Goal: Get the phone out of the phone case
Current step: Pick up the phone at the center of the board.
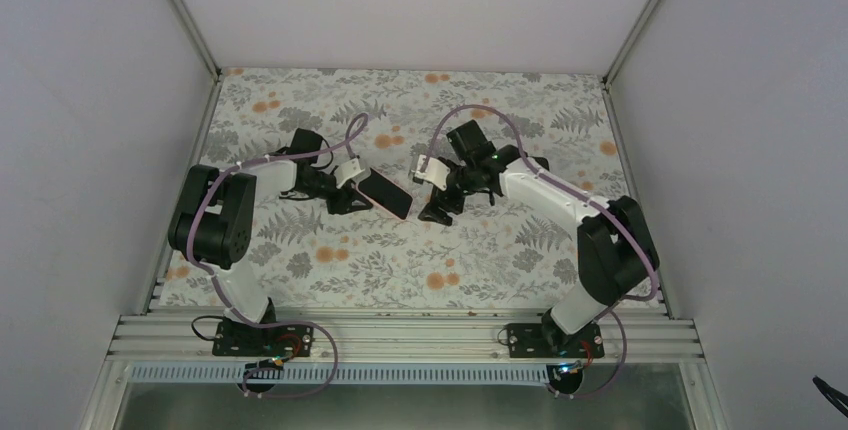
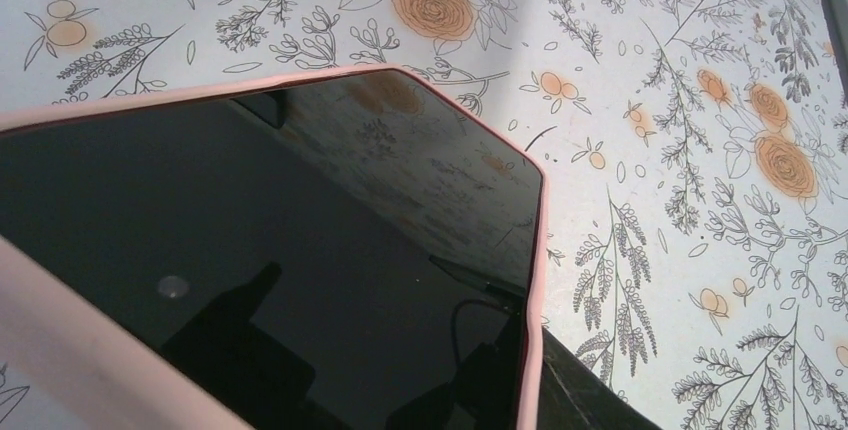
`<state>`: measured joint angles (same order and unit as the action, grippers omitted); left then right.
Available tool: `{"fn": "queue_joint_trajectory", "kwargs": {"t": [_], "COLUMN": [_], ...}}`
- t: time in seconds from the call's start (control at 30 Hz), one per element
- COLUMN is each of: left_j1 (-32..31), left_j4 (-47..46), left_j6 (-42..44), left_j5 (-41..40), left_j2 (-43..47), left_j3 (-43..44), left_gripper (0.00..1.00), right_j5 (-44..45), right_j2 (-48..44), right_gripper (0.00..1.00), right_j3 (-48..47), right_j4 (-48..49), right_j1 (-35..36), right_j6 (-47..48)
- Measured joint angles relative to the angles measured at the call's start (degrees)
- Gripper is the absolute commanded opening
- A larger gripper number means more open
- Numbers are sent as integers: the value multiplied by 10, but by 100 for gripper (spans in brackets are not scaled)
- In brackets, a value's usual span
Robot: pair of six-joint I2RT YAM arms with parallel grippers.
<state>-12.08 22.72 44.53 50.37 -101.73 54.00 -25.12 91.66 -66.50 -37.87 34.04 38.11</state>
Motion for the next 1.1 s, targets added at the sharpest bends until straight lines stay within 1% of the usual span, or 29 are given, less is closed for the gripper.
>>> {"fn": "queue_joint_trajectory", "kwargs": {"t": [0.1, 0.23, 0.4, 0.5, 0.77, 1.1], "left_j1": [0, -1, -4, -5, -6, -7], "left_j4": [-3, -4, -7, -8, -11, -15], "left_j6": [-4, -7, -15, -17, -22, -31], "left_j5": [-3, -5, -7, -8, -10, -21], "left_j2": [0, 0, 0, 0, 0, 0], "left_j3": [0, 0, 0, 0, 1, 1], "left_gripper": [40, 40, 40, 40, 40, 40], "right_j5": [-17, -49, -88, -101, -113, -108], "right_j2": [14, 34, 114, 141, 149, 186], "right_gripper": [100, 100, 100, 100, 100, 100], "right_j3": [13, 10, -17, -17, -13, -17], "right_j4": [74, 143, 174, 176, 213, 219], "right_j1": [0, 0, 0, 2, 12, 17], "right_j6": [-24, -42, -55, -66, -106, -116]}}
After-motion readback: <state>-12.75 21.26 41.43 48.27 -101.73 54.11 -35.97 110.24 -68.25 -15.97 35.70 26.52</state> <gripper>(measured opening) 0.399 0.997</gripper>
